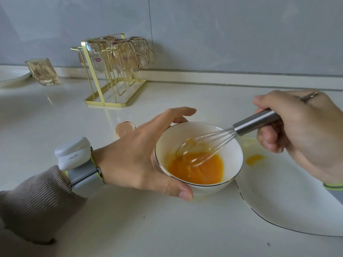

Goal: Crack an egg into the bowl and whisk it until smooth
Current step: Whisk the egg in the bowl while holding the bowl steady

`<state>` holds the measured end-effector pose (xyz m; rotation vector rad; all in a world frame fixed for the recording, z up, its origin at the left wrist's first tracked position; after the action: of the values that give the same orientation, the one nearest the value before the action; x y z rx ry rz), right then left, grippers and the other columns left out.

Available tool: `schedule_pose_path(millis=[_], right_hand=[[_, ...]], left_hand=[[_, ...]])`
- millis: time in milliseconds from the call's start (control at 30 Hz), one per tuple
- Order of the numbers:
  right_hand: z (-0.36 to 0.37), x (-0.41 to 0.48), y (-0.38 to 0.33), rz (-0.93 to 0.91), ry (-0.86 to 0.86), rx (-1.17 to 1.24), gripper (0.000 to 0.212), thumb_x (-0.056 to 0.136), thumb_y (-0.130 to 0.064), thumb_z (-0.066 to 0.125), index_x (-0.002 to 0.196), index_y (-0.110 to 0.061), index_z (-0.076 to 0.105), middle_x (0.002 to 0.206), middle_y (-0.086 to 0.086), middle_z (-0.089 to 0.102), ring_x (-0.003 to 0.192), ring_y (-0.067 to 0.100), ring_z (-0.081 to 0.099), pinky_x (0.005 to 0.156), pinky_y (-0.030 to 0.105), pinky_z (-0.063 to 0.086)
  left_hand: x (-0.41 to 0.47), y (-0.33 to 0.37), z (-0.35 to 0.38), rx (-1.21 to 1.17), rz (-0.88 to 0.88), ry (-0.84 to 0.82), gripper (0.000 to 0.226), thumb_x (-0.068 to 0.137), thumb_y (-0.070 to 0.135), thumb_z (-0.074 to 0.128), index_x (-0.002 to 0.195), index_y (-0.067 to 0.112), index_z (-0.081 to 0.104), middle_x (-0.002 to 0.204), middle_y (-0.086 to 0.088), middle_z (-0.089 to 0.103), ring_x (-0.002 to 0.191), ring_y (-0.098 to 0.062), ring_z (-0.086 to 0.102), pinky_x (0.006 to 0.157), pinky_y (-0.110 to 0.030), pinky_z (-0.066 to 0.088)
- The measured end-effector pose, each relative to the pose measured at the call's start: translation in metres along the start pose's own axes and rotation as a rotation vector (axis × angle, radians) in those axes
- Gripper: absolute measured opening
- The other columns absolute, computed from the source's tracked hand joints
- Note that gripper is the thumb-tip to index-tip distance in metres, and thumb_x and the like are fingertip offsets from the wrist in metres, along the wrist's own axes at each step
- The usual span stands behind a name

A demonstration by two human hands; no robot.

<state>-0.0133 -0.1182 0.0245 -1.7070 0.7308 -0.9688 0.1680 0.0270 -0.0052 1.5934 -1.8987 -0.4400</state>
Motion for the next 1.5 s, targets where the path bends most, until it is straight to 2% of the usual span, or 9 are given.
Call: schedule_pose_path(millis=[267,400,567,733,800,933,1200,1367,1500], right_hand=[[-0.0025,0.0010,-0.0019,-0.014,0.012,-0.021,0.047,0.092,-0.021,0.062,0.046,-0.011,0.060,0.036,0.005,0.045,0.033,0.025,0.039,0.036,0.021,0.031],[0.0010,0.0010,-0.0001,0.025,-0.036,-0.010,0.043,0.088,-0.019,0.063,0.046,-0.010,0.059,0.033,0.006,0.040,0.032,0.023,0.035,0.038,0.023,0.030],[-0.0048,0.0020,-0.0037,-0.051,0.025,-0.093,0.040,0.087,-0.023,0.062,0.053,-0.002,0.057,0.036,0.006,0.047,0.033,0.025,0.039,0.039,0.022,0.032],[-0.0025,0.0016,-0.0004,0.009,0.001,0.009,0.048,0.093,-0.016,0.061,0.046,-0.008,0.055,0.034,0.005,0.041,0.031,0.023,0.035,0.037,0.021,0.029],[-0.0048,0.0025,-0.0016,-0.016,0.025,-0.046,0.043,0.090,-0.020,0.062,0.051,-0.002,0.055,0.035,0.005,0.044,0.032,0.024,0.038,0.038,0.021,0.031],[-0.0027,0.0023,0.0011,0.025,0.005,0.022,0.041,0.092,-0.016,0.061,0.053,-0.005,0.051,0.034,0.007,0.040,0.032,0.023,0.035,0.037,0.022,0.029],[-0.0018,0.0015,-0.0003,0.008,0.014,0.000,0.050,0.094,-0.015,0.060,0.045,-0.008,0.054,0.035,0.006,0.043,0.033,0.024,0.037,0.036,0.021,0.030],[-0.0003,0.0018,0.0012,0.014,-0.018,0.011,0.047,0.091,-0.016,0.060,0.045,-0.009,0.054,0.035,0.006,0.040,0.033,0.024,0.036,0.036,0.021,0.030],[-0.0017,0.0031,0.0003,-0.010,-0.004,-0.048,0.044,0.090,-0.018,0.060,0.053,0.002,0.047,0.035,0.006,0.040,0.035,0.024,0.036,0.038,0.022,0.031]], left_hand=[[0.0004,0.0003,0.0003,-0.007,0.001,-0.006,0.121,0.052,0.089,0.067,0.153,0.038,0.022,0.144,0.018,0.048,0.129,-0.005,0.057,0.100,-0.020,0.051],[0.0004,-0.0006,0.0006,-0.001,-0.007,-0.006,0.121,0.051,0.090,0.067,0.152,0.040,0.022,0.144,0.016,0.049,0.129,-0.009,0.057,0.101,-0.028,0.053],[0.0002,-0.0001,0.0010,0.010,-0.011,-0.010,0.124,0.050,0.086,0.074,0.153,0.039,0.022,0.142,0.019,0.049,0.128,-0.003,0.056,0.099,-0.011,0.043],[0.0000,0.0004,0.0006,-0.001,-0.006,-0.006,0.121,0.052,0.090,0.066,0.152,0.039,0.022,0.142,0.018,0.049,0.128,-0.005,0.057,0.098,-0.013,0.045],[-0.0003,-0.0001,0.0004,0.001,-0.006,-0.005,0.121,0.052,0.090,0.066,0.153,0.039,0.022,0.143,0.018,0.049,0.128,-0.004,0.057,0.098,-0.012,0.044],[-0.0004,-0.0004,0.0004,-0.009,-0.012,-0.003,0.122,0.050,0.090,0.067,0.152,0.041,0.022,0.143,0.018,0.049,0.129,-0.007,0.057,0.100,-0.021,0.050],[0.0002,0.0003,0.0009,-0.011,-0.011,-0.004,0.121,0.051,0.090,0.066,0.152,0.040,0.022,0.142,0.019,0.049,0.129,-0.003,0.056,0.098,-0.013,0.046],[0.0008,0.0001,0.0009,-0.010,-0.006,-0.006,0.120,0.052,0.090,0.066,0.152,0.040,0.022,0.142,0.018,0.049,0.128,-0.007,0.057,0.099,-0.020,0.050],[-0.0002,-0.0009,0.0009,-0.013,-0.009,-0.004,0.121,0.051,0.090,0.067,0.152,0.040,0.022,0.143,0.018,0.049,0.128,-0.007,0.058,0.099,-0.022,0.052]])
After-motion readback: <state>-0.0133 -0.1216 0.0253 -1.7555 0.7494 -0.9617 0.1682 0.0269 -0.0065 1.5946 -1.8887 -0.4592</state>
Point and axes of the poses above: each hand's wrist, its own x-axis towards the middle knuckle, its own z-axis out of the palm, y = z × x, the point moved 7 cm from there along x, towards the middle knuckle
